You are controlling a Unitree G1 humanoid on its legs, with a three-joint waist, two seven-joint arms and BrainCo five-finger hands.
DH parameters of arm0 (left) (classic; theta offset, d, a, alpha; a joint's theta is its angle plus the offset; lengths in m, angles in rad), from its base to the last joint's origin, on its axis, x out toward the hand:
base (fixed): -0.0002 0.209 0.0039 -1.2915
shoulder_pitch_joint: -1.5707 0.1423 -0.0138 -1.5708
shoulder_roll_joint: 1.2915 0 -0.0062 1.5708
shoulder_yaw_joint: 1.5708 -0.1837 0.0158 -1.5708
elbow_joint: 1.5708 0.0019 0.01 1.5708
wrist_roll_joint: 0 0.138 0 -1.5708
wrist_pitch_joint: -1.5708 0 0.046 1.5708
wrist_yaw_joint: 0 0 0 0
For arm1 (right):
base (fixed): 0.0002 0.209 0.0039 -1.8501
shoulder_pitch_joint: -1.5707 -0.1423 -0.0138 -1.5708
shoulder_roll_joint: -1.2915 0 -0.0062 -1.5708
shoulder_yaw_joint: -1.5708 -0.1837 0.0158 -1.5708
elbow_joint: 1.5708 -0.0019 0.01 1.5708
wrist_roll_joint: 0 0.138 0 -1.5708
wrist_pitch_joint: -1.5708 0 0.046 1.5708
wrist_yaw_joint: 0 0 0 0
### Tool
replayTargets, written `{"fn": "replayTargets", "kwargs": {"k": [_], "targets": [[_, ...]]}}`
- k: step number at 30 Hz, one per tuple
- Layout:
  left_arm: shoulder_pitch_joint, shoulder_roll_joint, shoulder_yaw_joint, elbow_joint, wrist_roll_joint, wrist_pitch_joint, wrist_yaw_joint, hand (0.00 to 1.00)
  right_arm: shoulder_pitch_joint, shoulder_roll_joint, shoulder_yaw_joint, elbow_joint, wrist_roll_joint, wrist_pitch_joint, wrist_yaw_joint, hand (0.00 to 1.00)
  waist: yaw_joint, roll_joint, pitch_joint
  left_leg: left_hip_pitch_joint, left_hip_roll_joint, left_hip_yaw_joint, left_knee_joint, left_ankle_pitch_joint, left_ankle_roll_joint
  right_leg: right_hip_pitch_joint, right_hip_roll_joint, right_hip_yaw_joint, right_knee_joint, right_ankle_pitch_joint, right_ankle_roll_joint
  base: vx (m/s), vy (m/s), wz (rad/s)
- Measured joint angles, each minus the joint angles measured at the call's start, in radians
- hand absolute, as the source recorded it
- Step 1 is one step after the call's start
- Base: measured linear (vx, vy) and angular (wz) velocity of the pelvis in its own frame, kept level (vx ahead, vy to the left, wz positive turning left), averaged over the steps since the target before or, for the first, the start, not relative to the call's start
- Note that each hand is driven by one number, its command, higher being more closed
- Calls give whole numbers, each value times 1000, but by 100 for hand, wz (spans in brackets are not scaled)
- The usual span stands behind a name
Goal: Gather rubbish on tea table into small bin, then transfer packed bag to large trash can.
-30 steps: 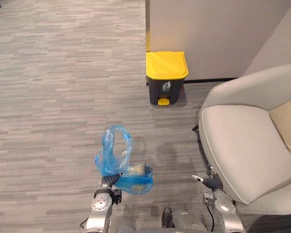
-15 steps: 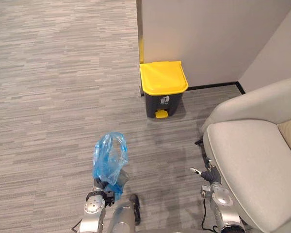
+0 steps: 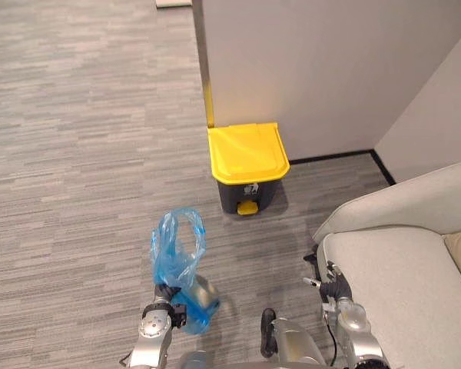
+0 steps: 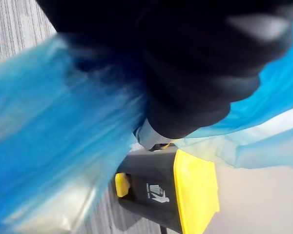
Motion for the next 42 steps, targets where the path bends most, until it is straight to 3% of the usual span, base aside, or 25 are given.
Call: {"fn": "replayTargets", "kwargs": {"k": [3, 4, 6, 7, 10, 11, 12, 14, 18, 20, 21, 22, 23, 24, 25, 26, 28, 29, 30, 33, 35, 39, 42], "targets": [[-4, -38, 0, -20, 0, -1, -2, 100, 54, 7, 10, -66, 2, -1, 1, 0, 7, 12, 21, -129, 82, -1, 436, 30, -25, 191, 26, -70, -102, -38, -21, 351, -153, 56], [5, -49, 0, -33, 0, -1, -3, 100, 58, 10, 15, -90, 2, -4, 2, 0, 13, 21, 30, -200, 127, 24, 598, 19, -9, 248, 45, -73, -143, -45, -29, 269, -16, 10], [18, -53, 2, -38, 0, -1, -3, 100, 54, 21, 13, -112, 10, -5, 1, 0, 37, 19, 27, -304, 160, 106, 669, -11, 39, 307, 51, -63, -189, -55, -34, 249, 51, -17], [21, -52, 2, -44, -1, -1, -3, 100, 49, 22, 12, -111, 10, -5, -1, 0, 58, 13, 30, -339, 154, 148, 584, -26, 65, 329, 45, -46, -211, -61, -24, 221, 87, -28], [23, -48, 3, -45, 0, 0, -2, 100, 51, 22, 10, -110, 10, -3, -4, 0, 61, 8, 31, -365, 103, 162, 330, -21, 73, 353, 14, -28, -218, -77, 23, 269, 177, -20], [28, -53, 2, -46, 0, 0, -2, 100, 54, 17, 7, -110, 11, -3, -6, 0, 61, 21, 23, -349, 85, 158, 173, 84, 63, 361, 8, -14, -205, -97, 57, 336, 244, -25], [31, -50, 2, -42, 0, 1, -1, 100, 53, 31, 7, -96, 10, 3, -8, 0, 64, -7, 20, -325, 60, 185, 152, 159, 84, 368, -13, 15, -202, -113, 81, 369, 210, -19], [19, -21, 2, -36, 0, 1, 0, 100, 53, 42, -9, -95, 11, 3, -9, 0, 61, -33, 10, -324, 13, 187, 148, 138, 122, 398, -51, 16, -274, -84, 102, 400, 206, 12], [19, 17, 1, -33, 1, 1, 1, 100, 14, 45, -5, -66, 10, 0, -8, 0, 67, -38, 7, -261, -19, 205, 122, 128, 123, 437, -78, 60, -286, -50, 109, 208, 95, -5], [42, 16, 0, -33, 1, 1, 0, 100, 5, 43, -7, -45, 8, -4, -6, 0, 67, -24, 3, -213, -19, 215, 81, 82, 102, 391, -77, 92, -175, -62, 127, 104, 54, -45], [46, 19, -10, -18, 1, 2, 0, 100, 4, 45, -6, -32, 8, -4, -5, 0, 62, -35, 3, -171, -32, 234, 31, 72, 101, 295, -97, 106, 29, -77, 151, 67, 34, -42], [46, 22, -16, -15, 1, 3, 0, 100, 10, 44, -6, -26, 8, -2, -5, 0, 61, -42, 2, -152, -47, 234, 7, 72, 101, 250, -112, 111, 123, -68, 162, 72, 7, -33], [47, 28, -26, -11, 1, 6, 0, 100, 20, 43, -5, -18, 8, -1, -6, 0, 57, -48, 2, -123, -62, 236, -18, 73, 102, 190, -129, 119, 247, -32, 179, 118, 20, -18], [46, 30, -43, -10, 1, 6, 0, 100, 39, 45, -5, -17, 8, 2, -5, 0, 49, -47, 2, -94, -62, 237, -31, 71, 105, 151, -130, 120, 324, -54, 158, 175, 11, -14], [38, 33, -43, -10, 1, 6, 1, 100, 44, 47, 2, -17, 8, 6, -4, 0, 31, -49, 0, -75, -56, 234, -37, 66, 105, 111, -124, 112, 330, -113, 126, 160, -24, -2], [34, 38, -39, -10, 0, 6, 2, 100, 41, 48, 7, -17, 8, 6, -3, 0, 27, -45, 0, -73, -50, 232, -37, 63, 102, 81, -113, 105, 325, -134, 117, 174, -86, 4], [13, 44, -30, 2, 0, 5, 4, 100, 32, 48, 7, -12, 8, 5, -3, 0, 4, -45, 1, -63, -15, 224, -17, 62, 81, 3, -59, 95, 201, -151, 96, 236, -176, 23], [5, 46, -24, 16, -1, 4, 4, 100, 32, 49, 7, -3, 8, 5, -4, 0, 3, -54, -5, -60, -14, 210, -9, 58, 73, -1, -45, 101, 88, -110, 84, 269, -186, 40], [-8, 54, -14, 41, 0, 3, 4, 100, 30, 45, 6, 23, 8, 3, -4, 0, 2, -81, -14, -48, -36, 185, -1, 41, 45, 9, -35, 118, -20, 40, 62, 254, -135, 28], [-26, 2, -7, 81, 0, 0, 0, 100, 8, 6, 1, 67, 8, 5, -7, 0, 5, -4, -21, -33, 8, 104, -47, 44, 40, 69, 17, 98, -100, 58, 42, 255, -117, -1], [-34, -18, -8, 82, 0, 0, -2, 100, 6, -4, -11, 68, 8, 5, -6, 0, 3, 15, -28, -10, 19, 100, -94, 61, 27, 83, 34, 89, -122, 58, 41, 145, -58, 2], [-44, -19, -8, 84, 0, -1, -3, 100, 21, -4, -32, 69, 8, 5, -5, 0, 3, 16, -29, 31, 19, 84, -121, 70, 19, 158, 35, 73, -198, 75, 44, 64, 28, 12], [-44, -3, -6, 97, 0, -1, -2, 100, 21, -4, -36, 93, 8, 4, -4, 0, 5, 14, -32, 18, 11, 69, -148, 71, 19, 177, 39, 67, -285, 128, 57, -20, 69, 8]]}}
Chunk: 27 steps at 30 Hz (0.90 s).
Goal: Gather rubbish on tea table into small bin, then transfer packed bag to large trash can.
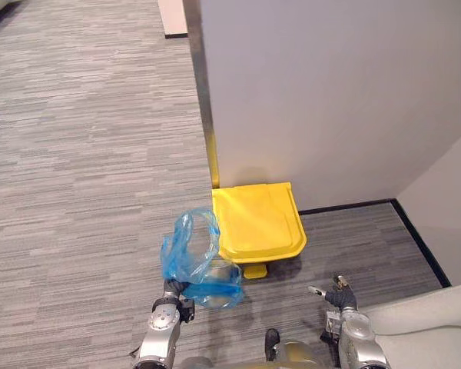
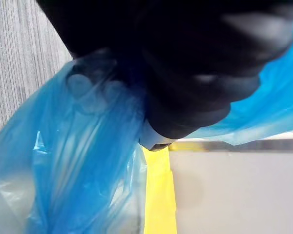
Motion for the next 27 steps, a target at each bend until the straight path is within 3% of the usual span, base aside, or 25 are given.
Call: {"fn": "replayTargets", "kwargs": {"k": [7, 14, 25, 27], "targets": [[25, 37, 7, 49, 0, 2, 3, 100, 1, 7, -8, 35, 1, 0, -1, 0, 2, -8, -5, -24, -42, -23, -1, 17, 25, 59, -32, -5, -177, 112, 18, -57, 79, 8], [43, 49, 38, 66, 0, 2, 6, 100, 5, 1, -51, 36, 2, 0, -14, 0, 0, -15, -7, -41, -57, -36, -37, 44, 17, 67, -41, -10, -261, 162, 24, -84, -18, 3], [46, 47, 53, 42, 0, 2, 5, 100, -19, 1, -50, 25, 2, 0, -22, 0, 1, -34, -11, -109, -58, -12, 10, 5, 24, 5, -42, 22, -259, 164, 38, 3, -3, -7], [48, 46, 53, 3, 0, 2, 5, 100, -19, 2, -47, -19, 2, 0, -22, 0, 2, -27, -6, -126, -47, 6, 59, -33, 30, -37, -35, 39, -175, 120, 43, 79, 51, -26]]}}
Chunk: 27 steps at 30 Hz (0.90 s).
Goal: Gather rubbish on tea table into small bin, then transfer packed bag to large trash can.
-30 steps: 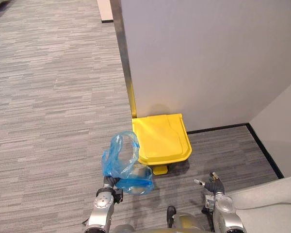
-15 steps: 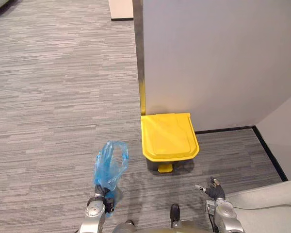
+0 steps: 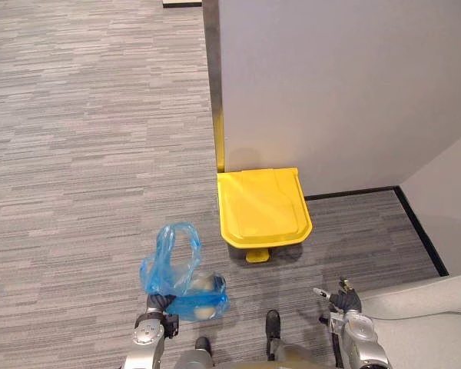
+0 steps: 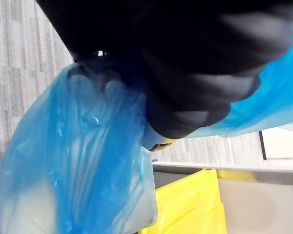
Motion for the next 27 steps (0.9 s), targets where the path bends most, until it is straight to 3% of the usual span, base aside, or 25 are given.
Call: {"fn": "replayTargets", "kwargs": {"k": [4, 5, 6, 7, 9, 11, 12, 13, 14, 15, 16, 17, 19, 20, 24, 27], "targets": [[13, -1, -5, -53, 0, 0, 1, 100, 4, 3, 0, -69, 0, -1, -4, 0, -2, -3, 36, 20, 14, 33, 113, -92, 15, -85, -16, 35, 301, -141, 14, 61, 103, -28], [12, -1, -5, -68, 0, 1, 3, 100, 5, 6, -1, -90, 0, -1, -5, 0, -3, -2, 54, 38, 18, 36, 131, -120, 26, -116, -22, 25, 411, -156, 29, 55, 88, -10], [3, 2, -7, -93, 0, 1, 5, 100, 10, 13, -1, -115, 0, -4, -11, 0, -4, -1, 91, 88, 15, 34, 159, -165, 46, -219, -33, -9, 648, -192, 42, 63, 67, -9], [2, 4, -9, -94, 0, 3, 7, 100, 24, 16, -2, -117, 1, -3, -15, 0, -1, 1, 96, 101, 17, 34, 168, -180, 46, -239, -30, -20, 667, -228, 23, 107, 60, 0], [-10, 16, -16, -90, 0, 5, 21, 100, 40, 28, -3, -118, 4, 0, -21, 0, -4, -12, 103, 135, 18, 25, 185, -214, 48, -271, -22, -52, 555, -231, 5, 186, -1, 20], [-63, 31, -17, -56, 0, 6, 22, 100, 40, 23, -8, -122, 25, 2, -21, 0, -7, -21, 110, 151, 14, 1, 206, -240, 39, -301, -4, -82, 325, -158, 13, 325, -99, 55], [-95, 31, -17, -53, 1, 8, 23, 100, 43, 23, -21, -141, 34, 3, -22, 0, -9, -40, 115, 169, -5, -26, 214, -265, 22, -293, -4, -95, 219, -125, 17, 355, -127, 72], [-119, 18, -19, -41, 1, 8, 24, 100, 36, 5, -34, -145, 34, 3, -23, 0, -5, -7, 134, 201, 7, -41, 216, -281, 15, -278, 1, -97, 252, -86, 11, 359, -86, 54], [-125, 13, -24, -35, 1, 8, 24, 100, 26, -3, -40, -147, 34, 3, -24, 0, -3, 13, 139, 205, 21, -43, 216, -276, 13, -274, 8, -102, 268, -96, 22, 340, -68, 27], [-132, 13, -38, -35, 2, 7, 22, 100, 18, -4, -44, -165, 36, 4, -24, 0, -2, 18, 143, 208, 31, -51, 217, -241, 0, -282, 3, -99, 314, -114, 6, 363, -86, 35], [-132, 12, -54, -33, 2, 7, 21, 100, 35, 8, -54, -206, 40, 6, -24, 0, -2, 16, 144, 238, 21, -66, 203, -193, 5, -289, -14, -100, 416, -177, -29, 466, -169, 58], [-125, 12, -66, -32, 3, 6, 20, 100, 65, 24, -81, -244, 44, 6, -23, 0, -5, 8, 139, 275, 17, -91, 196, -156, 10, -291, -32, -102, 522, -264, -35, 418, -182, 58], [-121, 7, -69, -32, 4, 7, 19, 100, 93, 23, -97, -262, 60, 5, -22, 0, -7, 9, 114, 278, 24, -132, 203, -131, 5, -304, -56, -128, 603, -351, -37, 381, -160, 49], [-128, 2, -67, -32, 4, 7, 17, 100, 89, 23, -116, -260, 69, 7, -21, 0, -9, 23, 104, 266, 50, -145, 202, -118, -12, -308, -52, -160, 618, -377, -39, 468, -185, 44], [-151, -25, -64, -31, 3, 8, 15, 100, 54, 27, -124, -260, 94, 15, -21, 0, -40, 29, 99, 239, 102, -163, 175, -25, -85, -290, -15, -202, 568, -387, -65, 336, -159, 14], [-160, -30, -57, -31, 2, 8, 15, 100, 55, 40, -129, -259, 119, 15, -21, 0, -55, 21, 93, 239, 108, -160, 164, -13, -90, -278, -10, -210, 541, -378, -80, 116, -55, 5]]}}
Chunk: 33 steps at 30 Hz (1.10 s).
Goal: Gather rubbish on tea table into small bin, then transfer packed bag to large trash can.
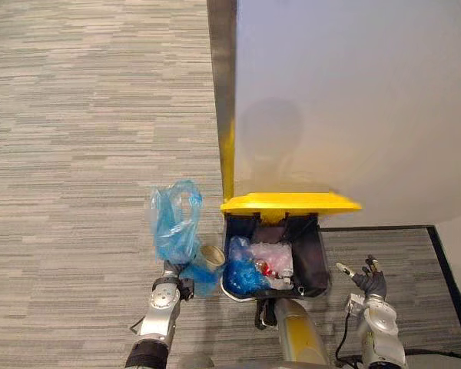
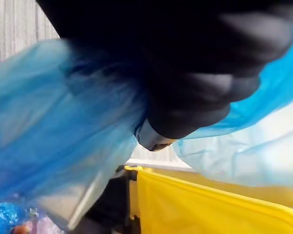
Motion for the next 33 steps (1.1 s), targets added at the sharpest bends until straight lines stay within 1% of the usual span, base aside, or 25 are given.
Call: {"fn": "replayTargets", "kwargs": {"k": [2, 3, 4, 5, 6, 9, 10, 12, 14, 15, 16, 17, 19, 21, 22, 23, 24, 25, 26, 27, 29, 30, 31, 32, 33], "targets": [[9, 3, 12, -1, -1, 0, 1, 100, 6, 15, 11, 1, 1, 0, 0, 0, 0, -6, -7, -2, -1, 4, -7, 0, 0, 0, 2, 2, -14, 9, -11, -19, -4, 0], [25, 9, 13, -3, 0, 0, 2, 100, 14, 24, 30, 10, 1, 0, 3, 0, 0, -9, -20, -9, -1, 12, -15, 0, 0, -6, 7, 3, -28, 20, -8, -71, -14, -6], [48, 12, 13, -5, 0, -1, 2, 100, 17, 36, 64, 18, 1, 0, 4, 0, 7, -14, -49, -34, 1, 26, -16, 0, 0, -27, 20, 10, -46, 36, -8, -72, -26, -6], [60, 13, 14, -5, 0, -1, 2, 100, 18, 38, 81, 24, 1, 0, 5, 0, 7, -15, -60, -48, 1, 27, -16, 0, 0, -39, 21, 11, -51, 43, -1, -80, -62, -4], [81, 20, 18, -5, 0, -1, 2, 100, 12, 37, 137, 40, 1, 1, 8, 0, 8, -14, -73, -72, 2, 27, -25, 0, 0, -62, 24, 11, -62, 57, -6, -58, -72, 4], [86, 20, 20, -5, -1, -1, 2, 100, -2, 35, 230, 40, 0, 2, 29, 0, 27, 3, -86, -104, 13, 27, -55, 0, 0, -99, 34, -1, -73, 74, 1, -55, -91, 10], [88, 20, 20, -6, -1, -2, 3, 100, -27, 37, 274, 40, 0, 4, 33, 0, 38, 8, -87, -108, 22, 27, -66, 3, -5, -108, 36, -7, -72, 79, -7, -64, -128, 9], [88, 17, 17, -6, -1, -2, 3, 100, -73, 35, 311, 38, 0, 3, 44, 0, 54, 9, -88, -128, 32, 25, -72, 16, -16, -123, 38, -17, -71, 82, -12, -72, -142, 17], [88, 10, 10, -7, -2, -6, 4, 100, -134, 32, 356, 37, 0, 2, 47, 0, 58, 9, -89, -143, 39, 24, -94, 35, -20, -140, 37, -29, -72, 84, -15, -104, -189, 26], [94, 6, 9, -7, -3, -9, 5, 100, -175, 24, 388, 35, 0, -4, 48, 0, 61, 11, -89, -152, 49, 23, -113, 50, -34, -149, 38, -41, -75, 85, -15, -84, -138, 23], [97, 4, 9, -8, -3, -9, 5, 100, -199, 21, 410, 34, 0, -10, 48, 0, 64, 12, -90, -155, 53, 23, -130, 61, -42, -154, 41, -49, -80, 83, -12, -150, -210, 32], [93, 0, 2, -8, -6, -11, 7, 100, -243, 9, 435, 23, 0, -26, 47, 0, 80, 12, -90, -167, 61, 23, -168, 91, -52, -171, 47, -60, -100, 83, -9, -138, -177, 23], [90, -4, -3, -9, -22, -15, 9, 100, -281, -7, 454, 20, 0, -32, 45, 0, 89, 12, -90, -189, 64, 22, -171, 94, -50, -183, 54, -62, -121, 94, 6, -145, -148, 18], [79, -15, -15, -8, -27, -18, 12, 100, -339, -35, 462, 20, -1, -34, 43, 0, 88, 11, -89, -275, 57, 19, -74, 83, -45, -187, 55, -61, -168, 116, 43, -217, -123, 22], [77, -20, -23, -8, -32, -22, 16, 100, -360, -52, 462, 20, -2, -34, 43, 0, 90, 13, -88, -298, 53, 11, -59, 89, -38, -187, 63, -54, -188, 126, 62, -211, -123, 4], [76, -29, -39, -9, -41, -36, 23, 100, -392, -87, 461, 19, -3, -35, 41, 0, 110, 35, -87, -305, 82, -2, -80, 94, -33, -224, 81, -20, -94, 125, 10, -112, -154, 35], [68, -38, -39, -14, -49, -49, 26, 100, -415, -129, 460, 25, -3, -35, 37, 0, 87, 21, -88, -255, 49, -38, -163, 70, -74, -235, 86, 109, -10, 101, -64, -19, -151, 30], [60, -47, -36, -9, -59, -48, 29, 100, -449, -156, 462, 48, -3, -35, 36, 0, 96, 43, -87, -246, 59, -52, -182, 47, -98, -244, 99, 100, -15, 105, -57, -13, -91, 33], [53, -43, -37, -8, -62, -50, 28, 100, -480, -177, 461, 64, -2, -34, 28, 0, 107, 44, -87, -269, 44, -61, -160, 15, -108, -254, 100, 94, -49, 135, -41, -151, 3, -10], [52, -33, -36, -5, -63, -54, 29, 100, -522, -212, 460, 88, -2, -33, 23, 0, 106, 39, -84, -309, 10, -77, -106, -24, -102, -251, 98, 79, -123, 186, -30, -196, 43, -8], [53, -27, -37, -4, -70, -54, 29, 100, -545, -235, 461, 95, -2, -35, 23, 0, 106, 27, -76, -346, -31, -84, -40, -60, -94, -235, 96, 75, -193, 228, -27, -216, 68, -2], [42, -23, -37, -1, -71, -54, 29, 100, -551, -259, 460, 100, -1, -35, 23, 0, 99, 19, -70, -384, -57, -84, 9, -73, -77, -219, 91, 71, -264, 268, -23, -199, 78, 8], [37, -23, -37, 1, -72, -55, 29, 100, -553, -273, 461, 109, -1, -35, 24, 0, 92, 21, -67, -403, -60, -85, 23, -69, -71, -209, 92, 71, -300, 278, -8, -212, 79, 12], [37, -21, -36, 3, -77, -58, 29, 100, -563, -284, 462, 126, 1, -34, 25, 0, 83, 26, -64, -422, -54, -87, 13, -68, -63, -199, 101, 69, -337, 280, 16, -201, 35, -11], [35, -23, -36, 6, -83, -69, 28, 100, -588, -309, 465, 135, 4, -30, 25, 0, 102, 82, -55, -404, 18, -99, -71, -143, 18, -249, 144, 83, -194, 269, -37, -186, -20, 11]]}}
